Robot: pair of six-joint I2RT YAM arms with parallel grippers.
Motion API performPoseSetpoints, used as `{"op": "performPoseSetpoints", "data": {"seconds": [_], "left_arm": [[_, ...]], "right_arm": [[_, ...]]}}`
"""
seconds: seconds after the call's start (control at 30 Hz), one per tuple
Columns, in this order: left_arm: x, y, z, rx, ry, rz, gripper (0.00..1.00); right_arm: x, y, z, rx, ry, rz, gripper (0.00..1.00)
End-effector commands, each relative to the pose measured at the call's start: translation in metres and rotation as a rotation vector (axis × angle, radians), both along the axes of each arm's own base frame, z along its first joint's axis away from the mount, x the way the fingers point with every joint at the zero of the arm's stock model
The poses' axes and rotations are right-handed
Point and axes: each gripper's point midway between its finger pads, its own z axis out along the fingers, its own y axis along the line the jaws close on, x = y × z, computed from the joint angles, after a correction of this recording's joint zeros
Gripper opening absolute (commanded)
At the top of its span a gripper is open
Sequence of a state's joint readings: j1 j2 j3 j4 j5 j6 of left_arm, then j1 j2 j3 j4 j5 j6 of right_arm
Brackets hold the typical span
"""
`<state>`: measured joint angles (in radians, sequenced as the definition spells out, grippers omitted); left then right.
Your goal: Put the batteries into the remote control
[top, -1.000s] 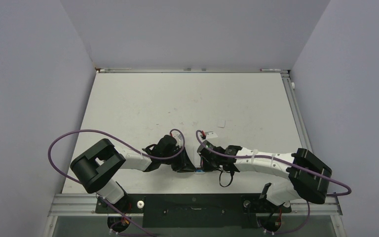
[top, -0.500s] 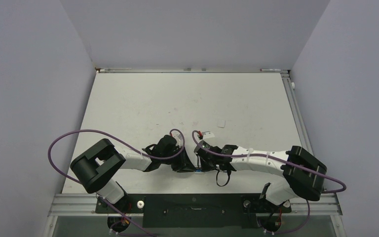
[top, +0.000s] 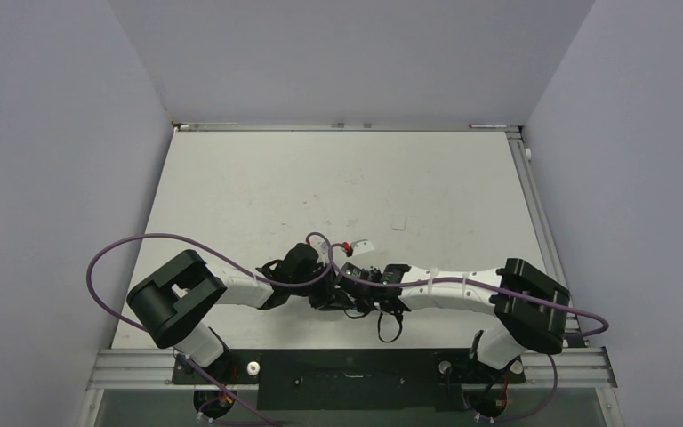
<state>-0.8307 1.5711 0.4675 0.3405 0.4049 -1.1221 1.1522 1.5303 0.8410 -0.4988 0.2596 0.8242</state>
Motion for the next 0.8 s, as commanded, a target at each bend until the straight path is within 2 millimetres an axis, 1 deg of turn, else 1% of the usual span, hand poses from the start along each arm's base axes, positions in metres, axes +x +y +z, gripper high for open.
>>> {"op": "performPoseSetpoints", "data": {"seconds": [0.0, 0.17, 0.33, 0.57, 0.73, 0.77], "left_arm": [[0.001, -0.007, 0.012, -0.041, -0.029, -0.020, 0.17], [0.001, -0.006, 0.013, -0.038, -0.034, -0.020, 0.17], [0.001, -0.005, 0.017, -0.039, -0.041, -0.022, 0.20], [0.003, -0.003, 0.028, -0.026, -0.075, -0.024, 0.29], [0.005, 0.003, 0.037, -0.004, -0.111, -0.018, 0.38], [0.006, 0.005, 0.040, 0.000, -0.122, -0.017, 0.40]], "right_arm": [[-0.010, -0.015, -0.014, -0.106, 0.025, -0.002, 0.09], [-0.003, -0.007, 0.001, -0.085, -0.008, -0.008, 0.09], [0.006, -0.001, 0.025, -0.045, -0.063, -0.022, 0.09], [0.015, -0.004, 0.054, -0.010, -0.124, -0.046, 0.18], [0.020, -0.008, 0.070, 0.019, -0.161, -0.066, 0.26], [0.021, -0.009, 0.072, 0.024, -0.166, -0.068, 0.30]]}}
